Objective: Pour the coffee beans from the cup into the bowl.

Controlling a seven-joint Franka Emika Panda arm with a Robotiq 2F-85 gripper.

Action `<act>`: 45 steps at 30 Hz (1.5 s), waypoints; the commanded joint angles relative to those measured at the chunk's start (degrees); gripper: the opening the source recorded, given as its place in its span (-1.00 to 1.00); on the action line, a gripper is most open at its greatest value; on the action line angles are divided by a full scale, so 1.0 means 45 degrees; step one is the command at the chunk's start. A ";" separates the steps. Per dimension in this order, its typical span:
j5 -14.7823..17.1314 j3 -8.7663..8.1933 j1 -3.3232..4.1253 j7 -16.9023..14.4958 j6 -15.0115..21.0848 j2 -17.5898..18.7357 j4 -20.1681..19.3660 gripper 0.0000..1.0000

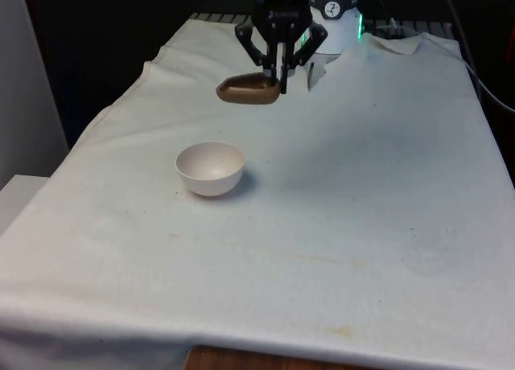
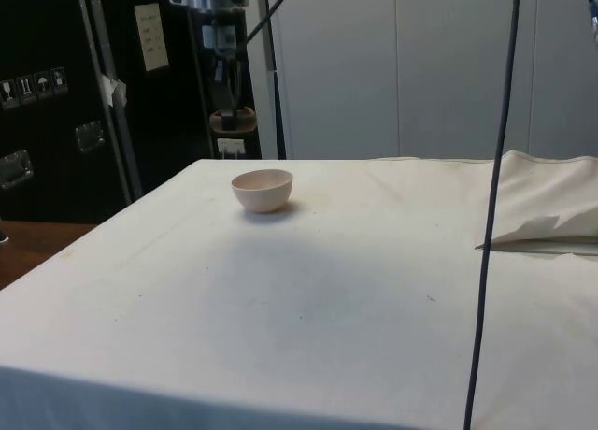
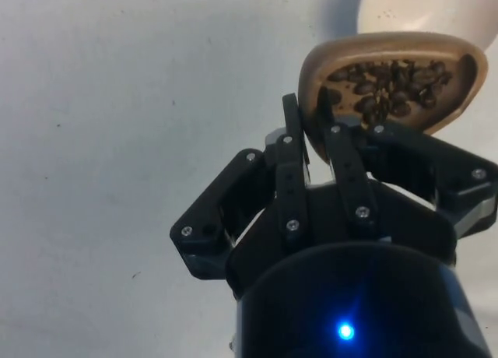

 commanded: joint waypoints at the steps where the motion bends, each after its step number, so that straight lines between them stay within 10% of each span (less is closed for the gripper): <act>1: 0.0013 -0.0051 -0.0013 -0.0051 0.0013 0.0038 0.0025 -1.00; 45: 0.5653 -0.1961 -0.0357 -0.5042 -0.1159 0.1375 0.1426 -1.00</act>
